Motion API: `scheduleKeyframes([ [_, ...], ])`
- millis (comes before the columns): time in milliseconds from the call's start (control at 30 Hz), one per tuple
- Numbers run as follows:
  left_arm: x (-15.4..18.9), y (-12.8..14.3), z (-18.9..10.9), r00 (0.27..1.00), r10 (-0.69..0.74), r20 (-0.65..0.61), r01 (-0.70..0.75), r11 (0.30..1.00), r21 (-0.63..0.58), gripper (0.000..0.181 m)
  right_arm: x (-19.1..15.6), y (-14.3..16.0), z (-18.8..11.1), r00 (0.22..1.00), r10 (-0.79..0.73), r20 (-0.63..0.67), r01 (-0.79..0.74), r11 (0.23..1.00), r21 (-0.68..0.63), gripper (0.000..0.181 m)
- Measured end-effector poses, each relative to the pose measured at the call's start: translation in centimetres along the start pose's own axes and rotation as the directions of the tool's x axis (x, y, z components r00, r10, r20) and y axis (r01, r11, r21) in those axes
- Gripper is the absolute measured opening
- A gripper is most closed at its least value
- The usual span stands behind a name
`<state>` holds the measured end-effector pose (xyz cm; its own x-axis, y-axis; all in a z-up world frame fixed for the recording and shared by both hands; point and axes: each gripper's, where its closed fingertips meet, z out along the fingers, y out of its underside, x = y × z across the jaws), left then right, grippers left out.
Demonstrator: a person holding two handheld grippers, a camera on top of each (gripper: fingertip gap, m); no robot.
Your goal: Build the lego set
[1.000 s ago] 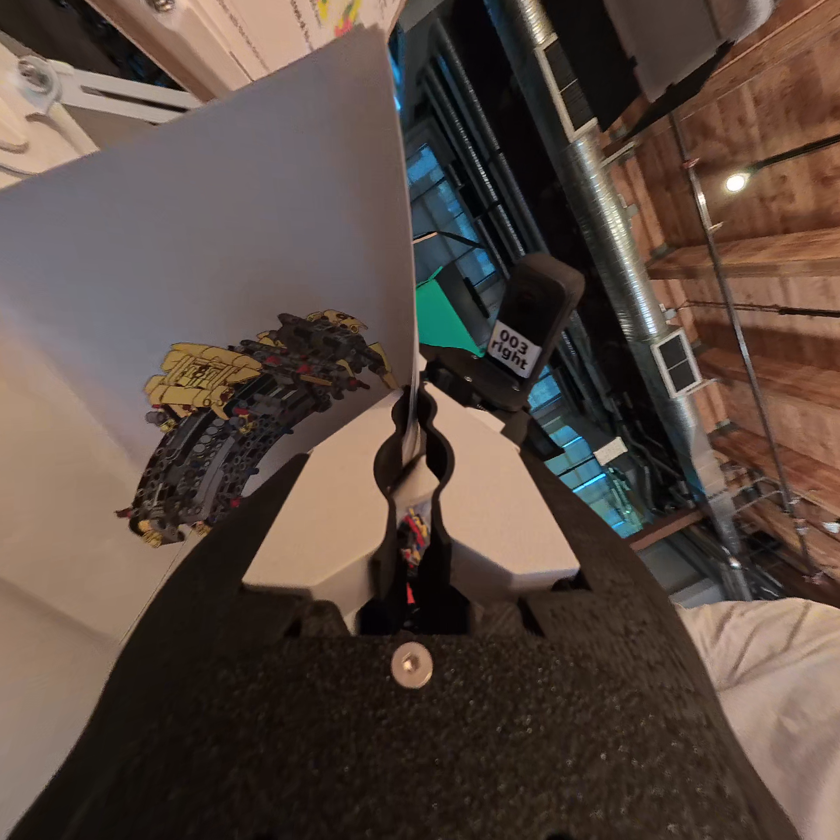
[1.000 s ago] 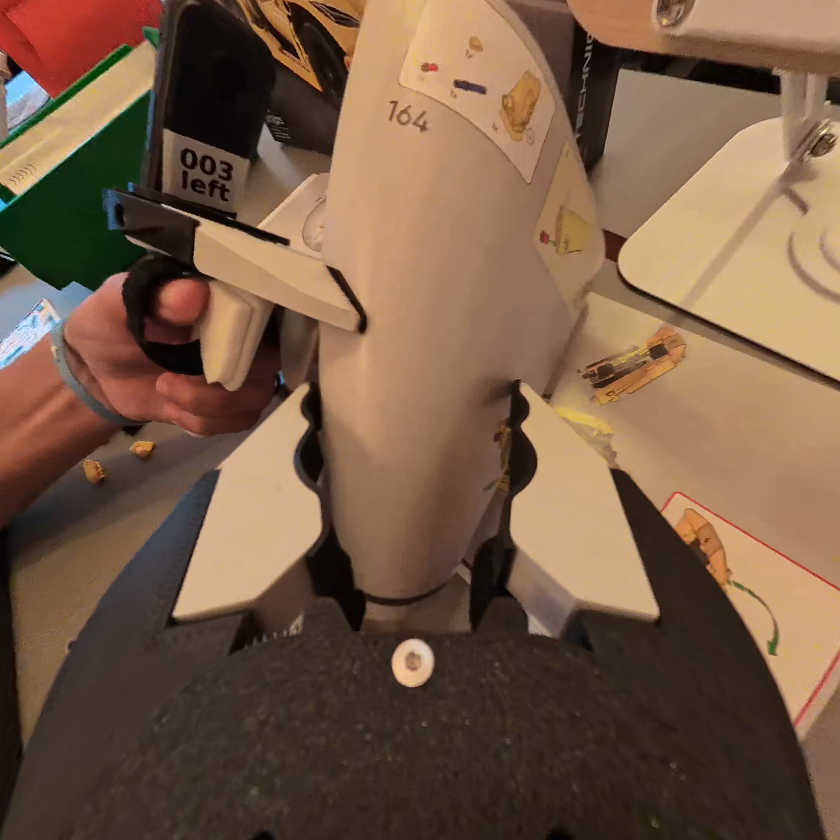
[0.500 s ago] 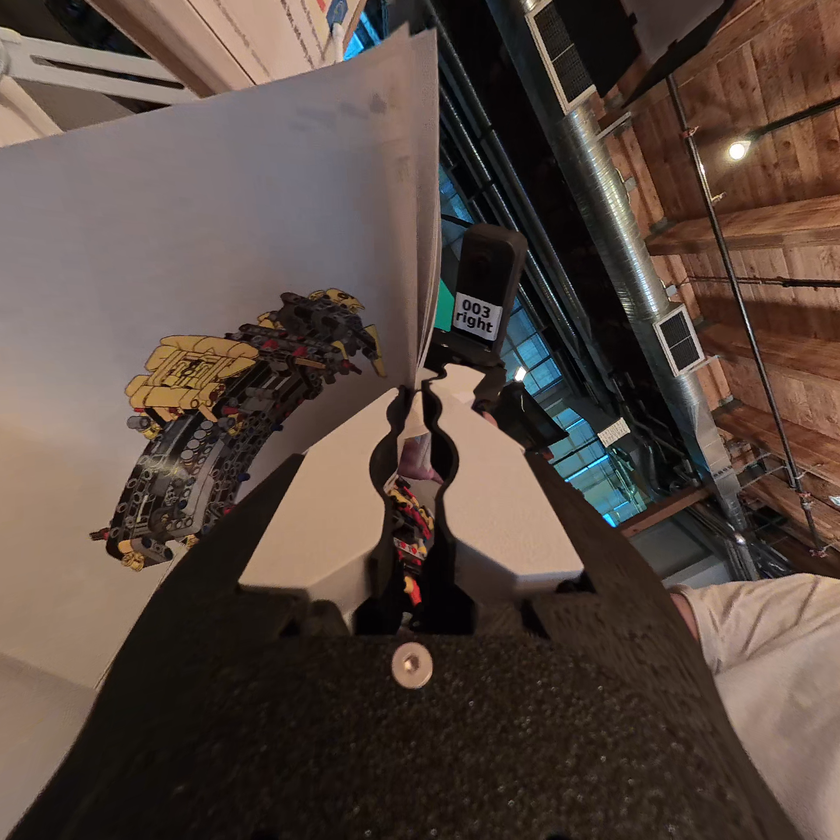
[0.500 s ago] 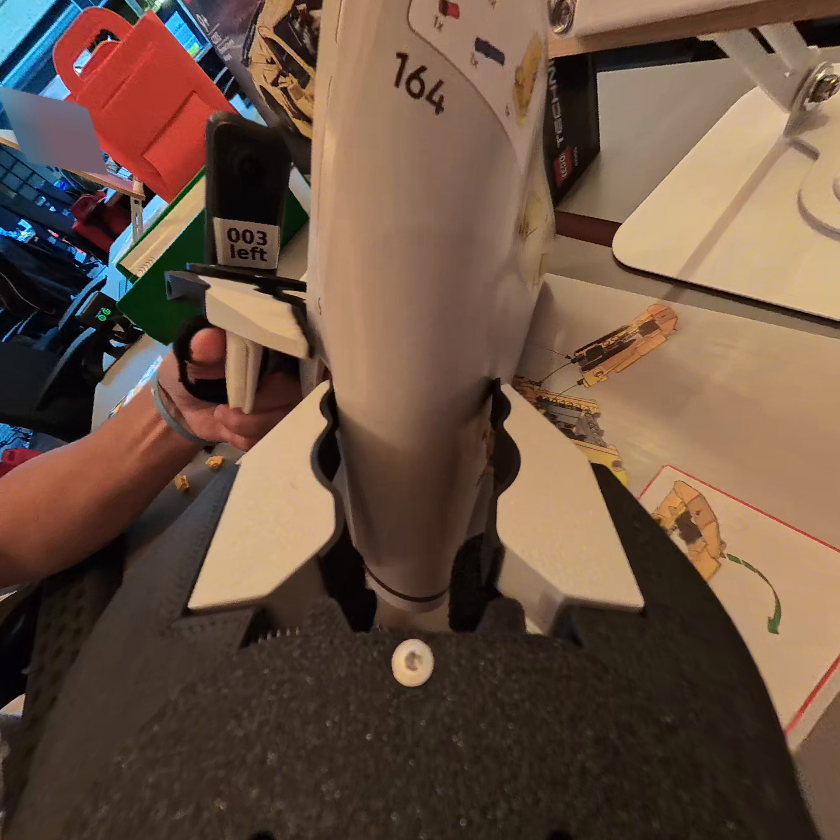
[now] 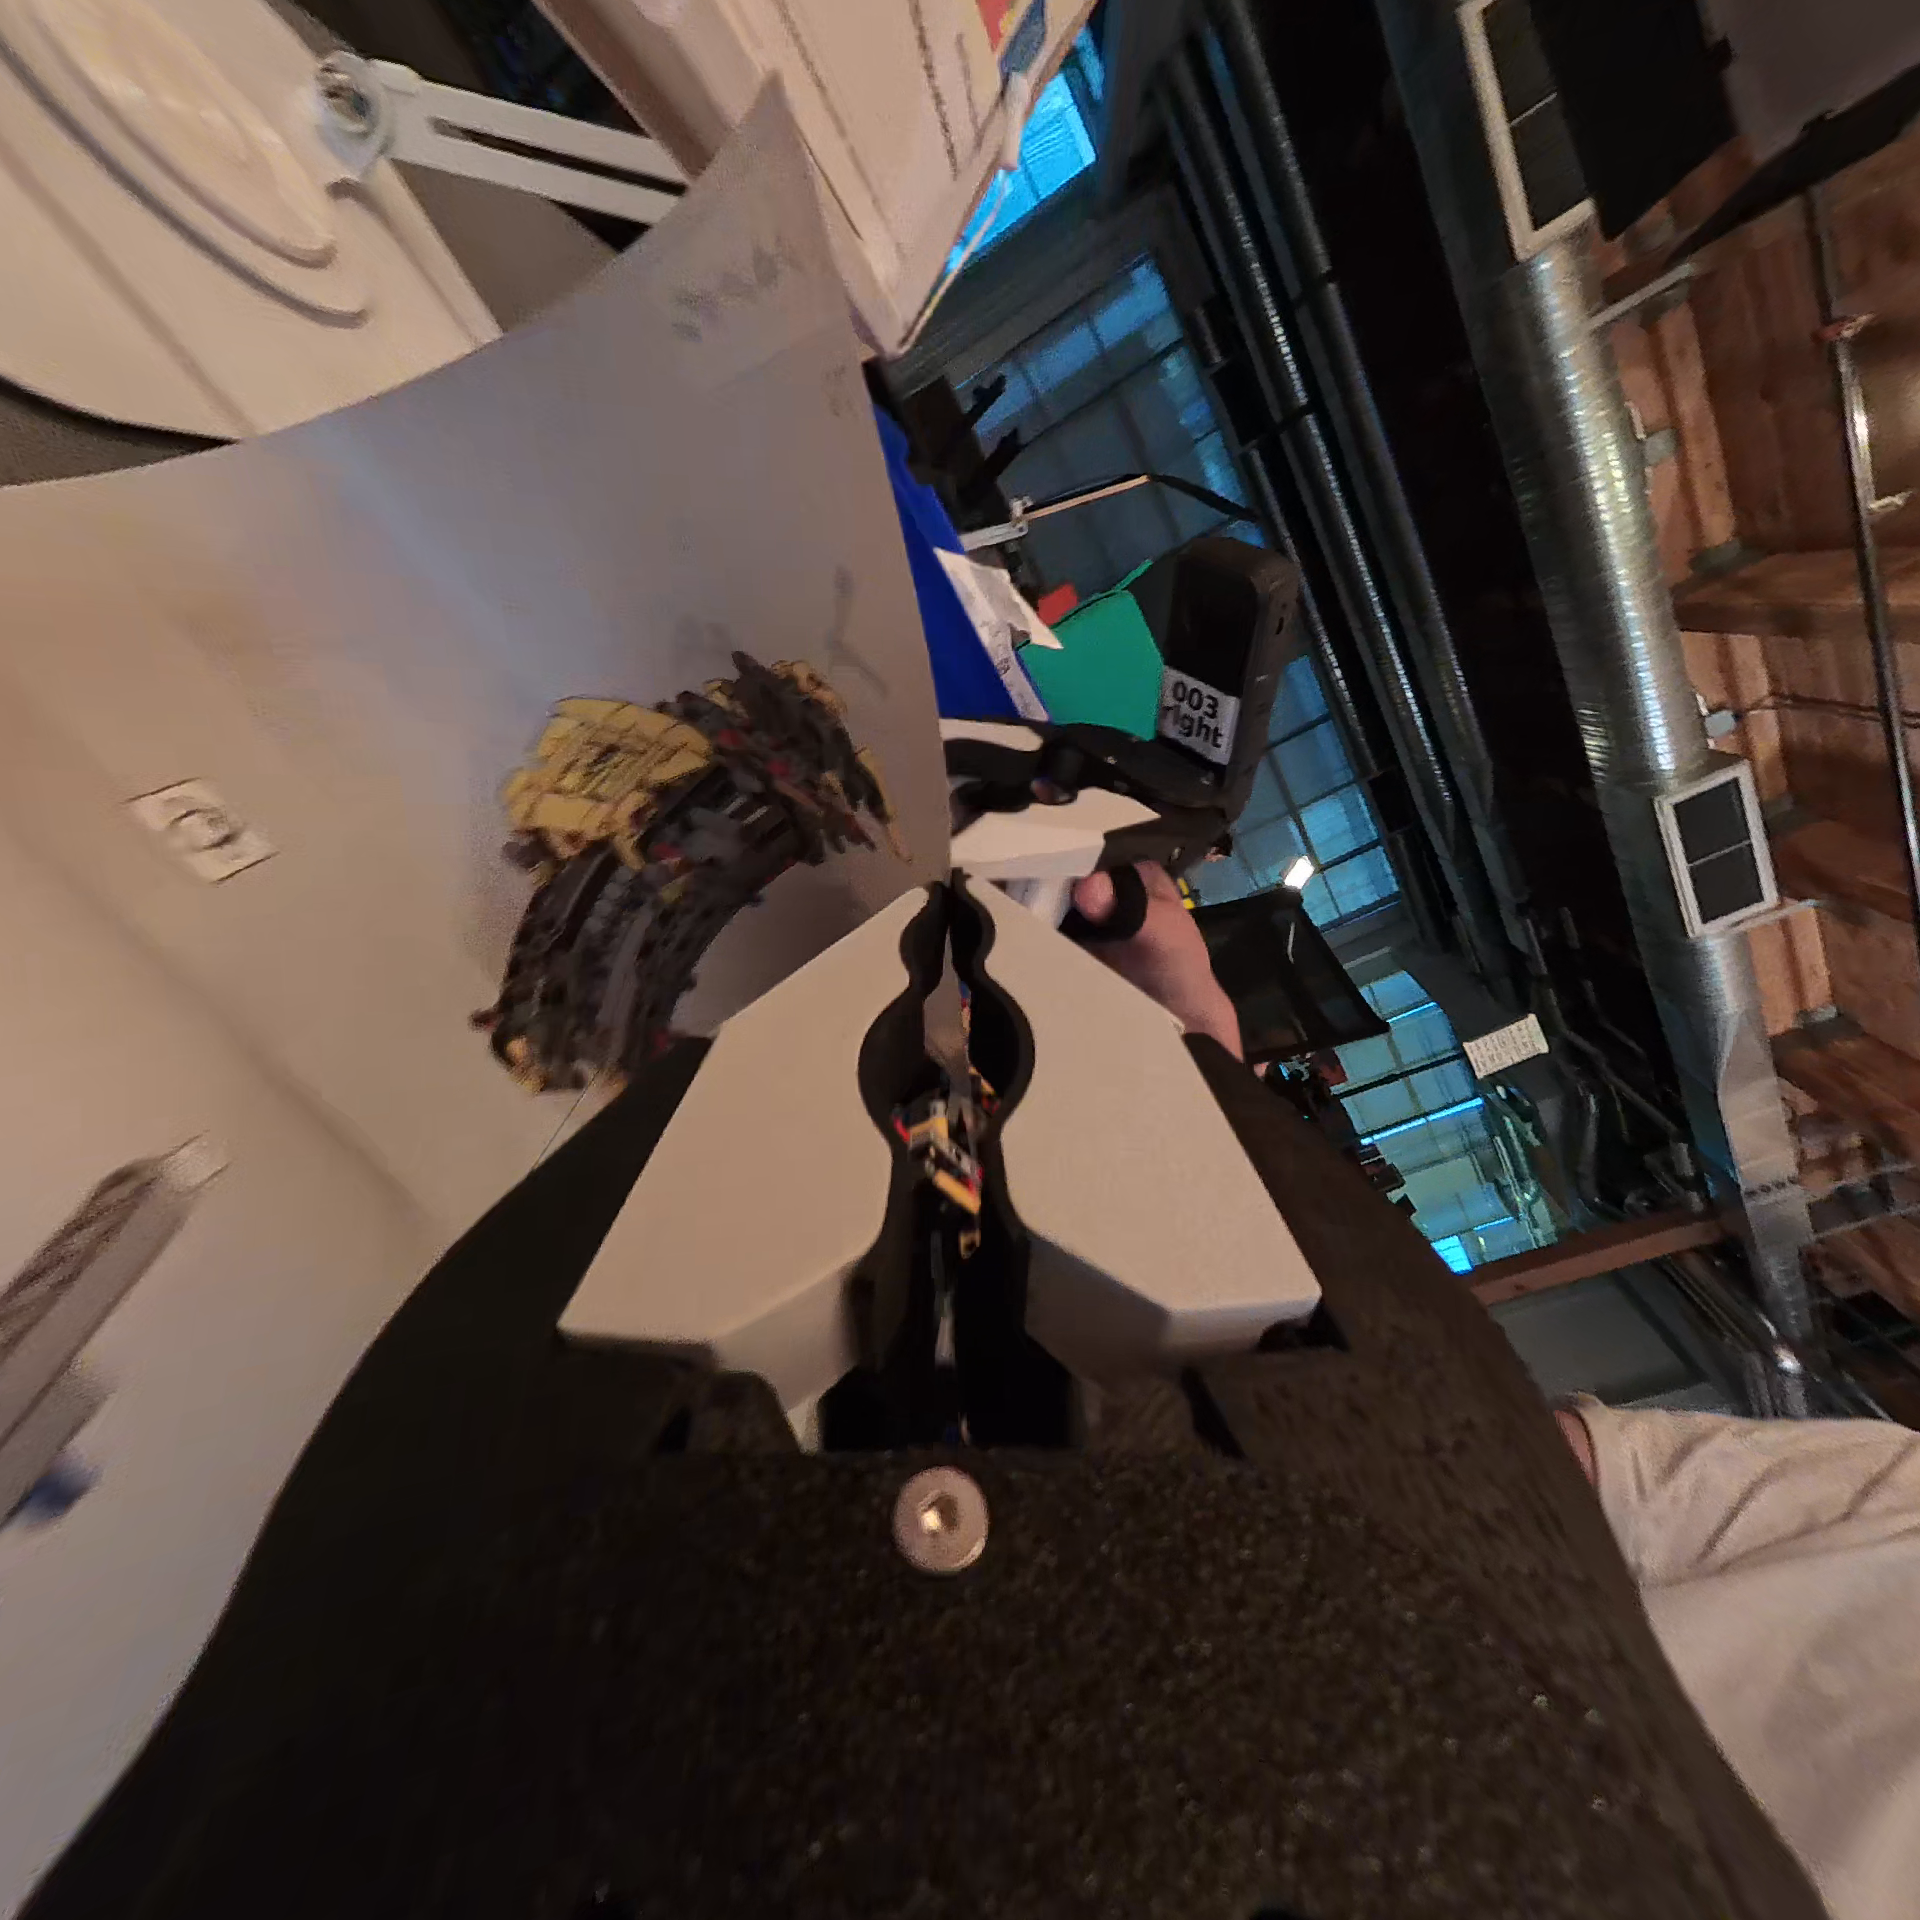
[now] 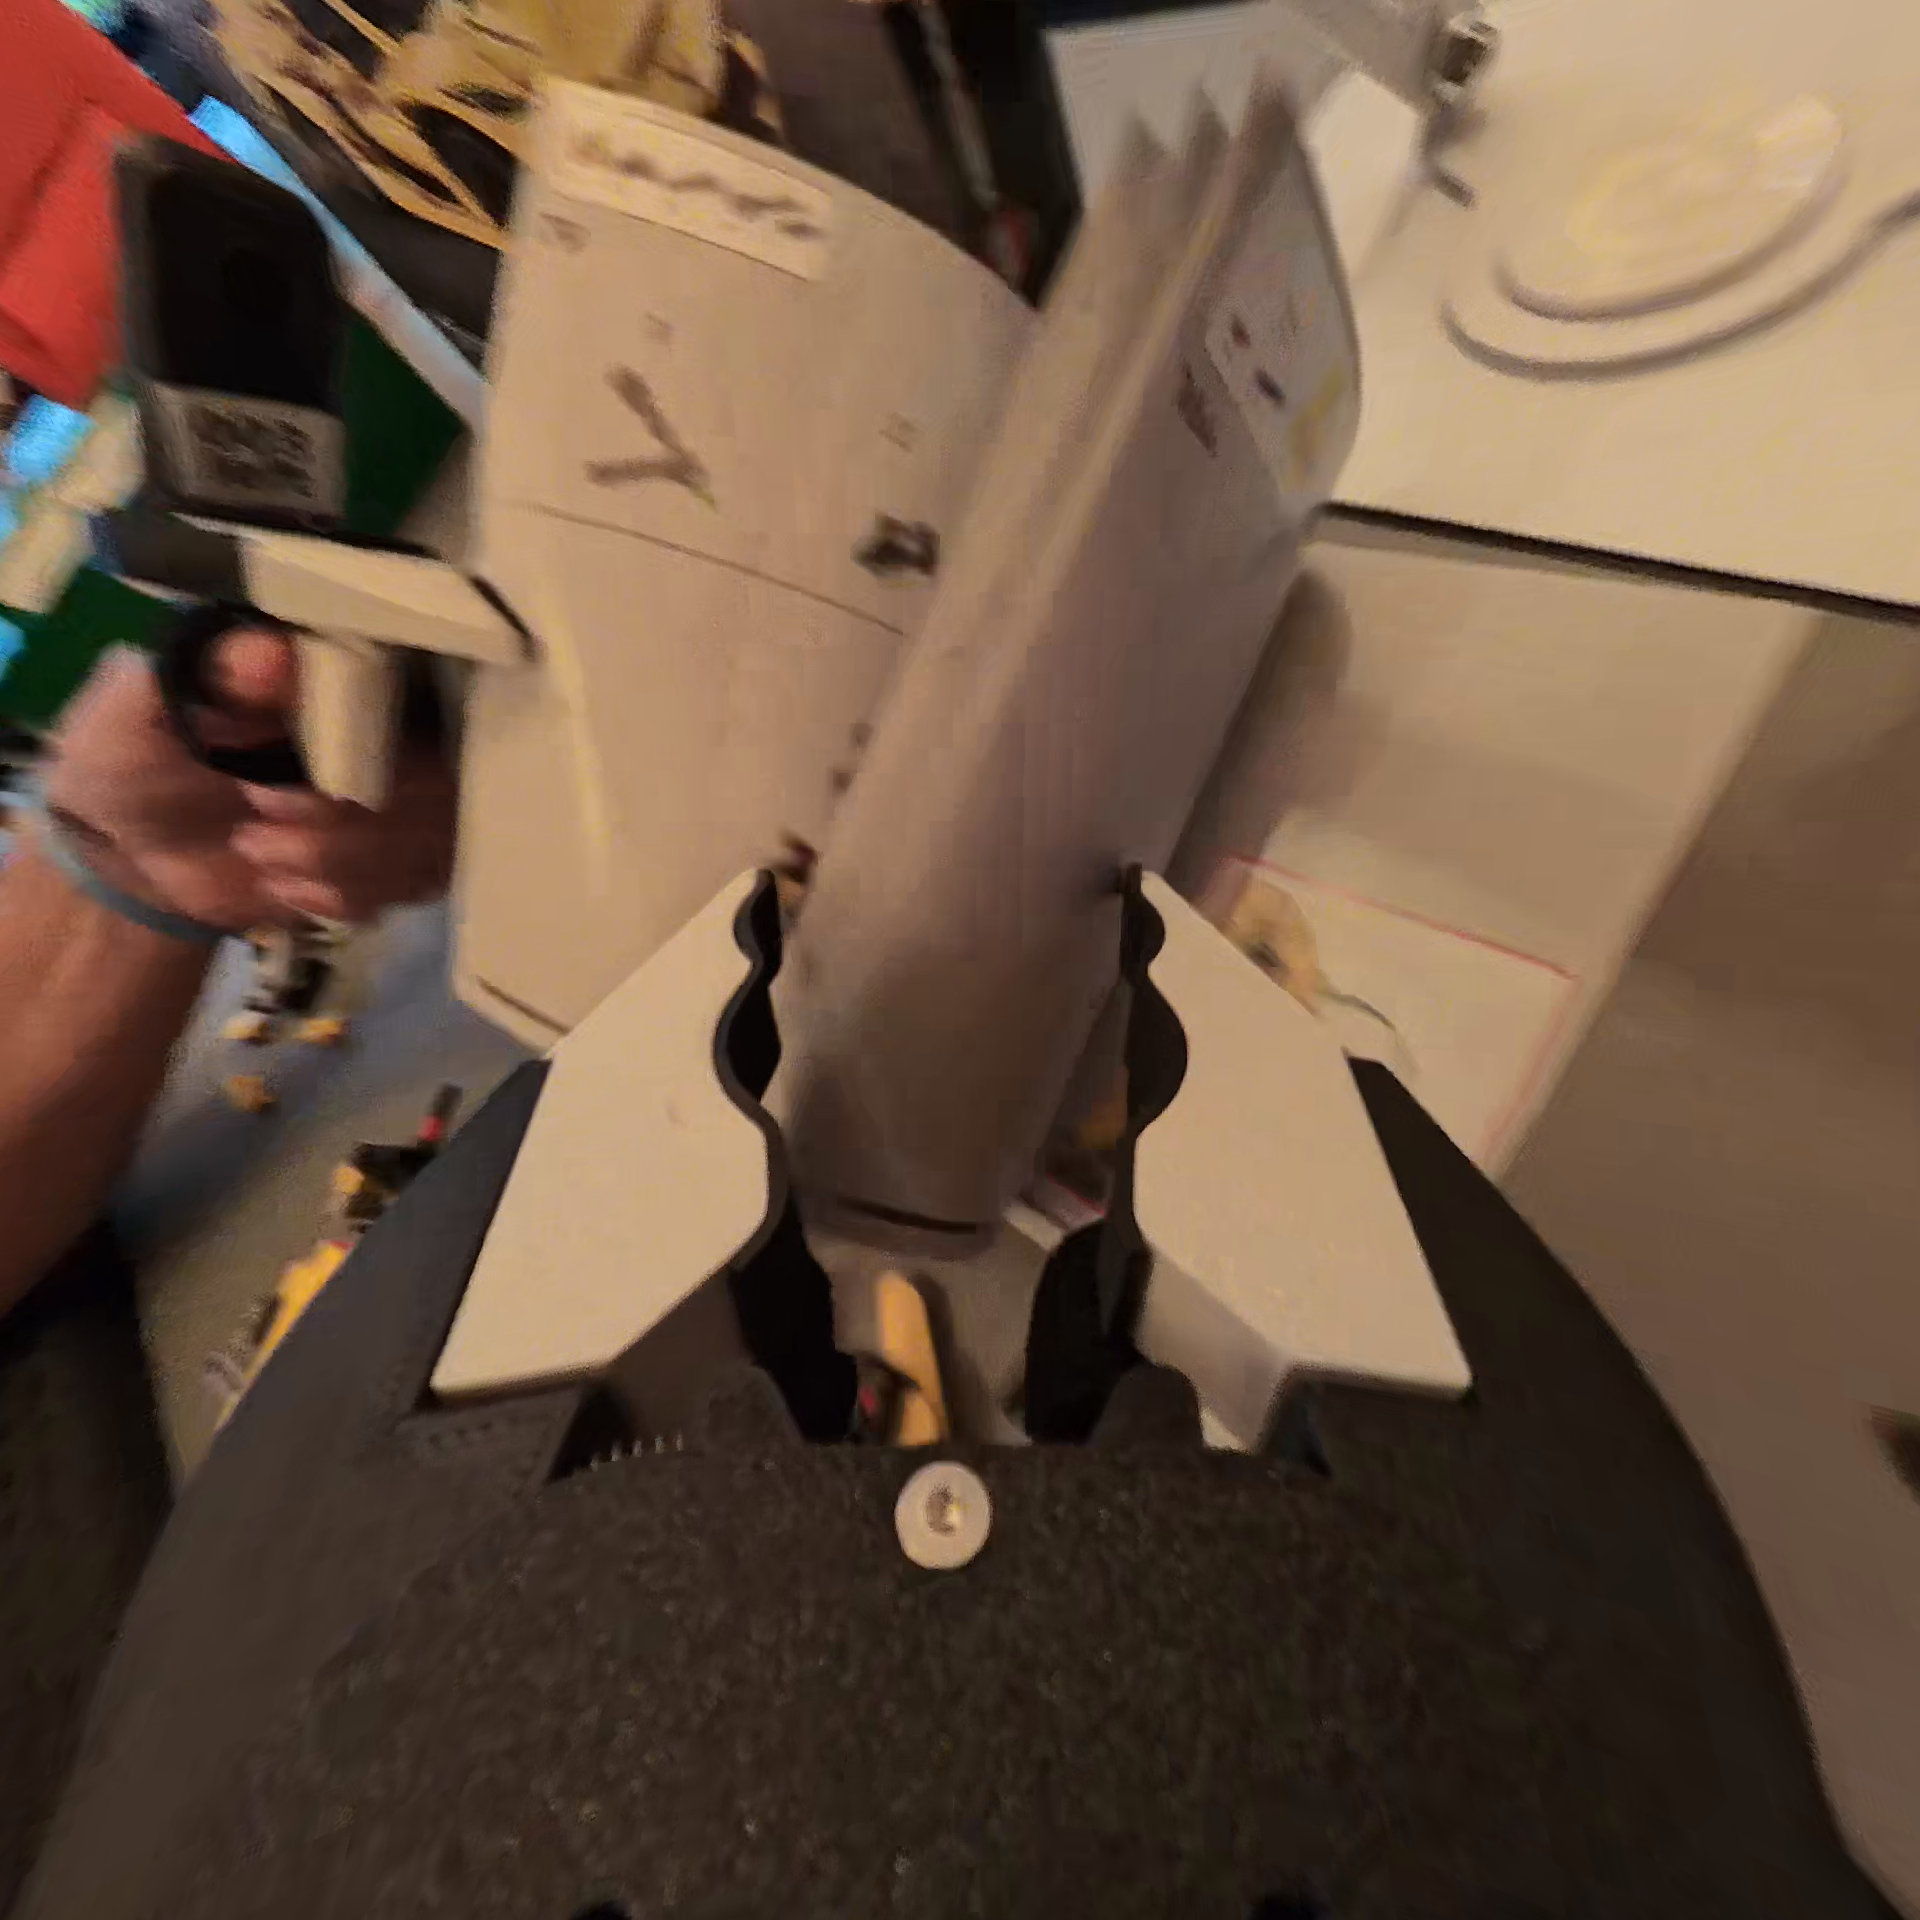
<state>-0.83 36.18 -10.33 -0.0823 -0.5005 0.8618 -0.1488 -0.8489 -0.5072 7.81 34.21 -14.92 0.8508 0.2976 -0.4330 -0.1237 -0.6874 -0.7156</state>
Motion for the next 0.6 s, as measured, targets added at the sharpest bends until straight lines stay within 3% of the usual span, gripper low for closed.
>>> scheduleKeyframes([
  [67, -0.4, -0.4, -2.7, 0.999, 0.002, 0.052, -0.001, 1.0, -0.018, 0.0, 2.9, 0.7, -2.5, 0.976, -0.049, -0.212, 0.039, 0.998, -0.053, 0.072],
  [100, -0.7, -0.4, -4.4, 0.996, 0.002, 0.087, 0.001, 0.999, -0.032, 0.0, 3.8, 0.9, -3.7, 0.948, -0.094, -0.305, 0.071, 0.994, -0.085, 0.067],
  [167, -1.6, -0.1, -8.1, 0.987, -0.031, 0.157, 0.043, 0.996, -0.076, 0.0, 4.0, 0.4, -5.0, 0.887, -0.174, -0.427, 0.131, 0.983, -0.128, 0.068],
  [267, -3.3, 0.2, -13.7, 0.954, -0.071, 0.29, 0.111, 0.986, -0.123, 0.0, -1.1, -0.5, -1.0, 0.915, -0.273, -0.297, 0.249, 0.962, -0.114, 0.05],
  [433, -4.5, 0.0, -20.2, 0.892, -0.105, 0.439, 0.175, 0.977, -0.121, 0.0, -3.4, 4.0, 7.2, 0.914, -0.39, -0.112, 0.337, 0.884, -0.324, 0.029],
  [600, -5.9, -0.6, -24.1, 0.797, -0.03, 0.604, 0.158, 0.974, -0.161, 0.0, -2.4, 4.2, 7.8, 0.864, -0.476, -0.163, 0.396, 0.843, -0.364, 0.0],
])
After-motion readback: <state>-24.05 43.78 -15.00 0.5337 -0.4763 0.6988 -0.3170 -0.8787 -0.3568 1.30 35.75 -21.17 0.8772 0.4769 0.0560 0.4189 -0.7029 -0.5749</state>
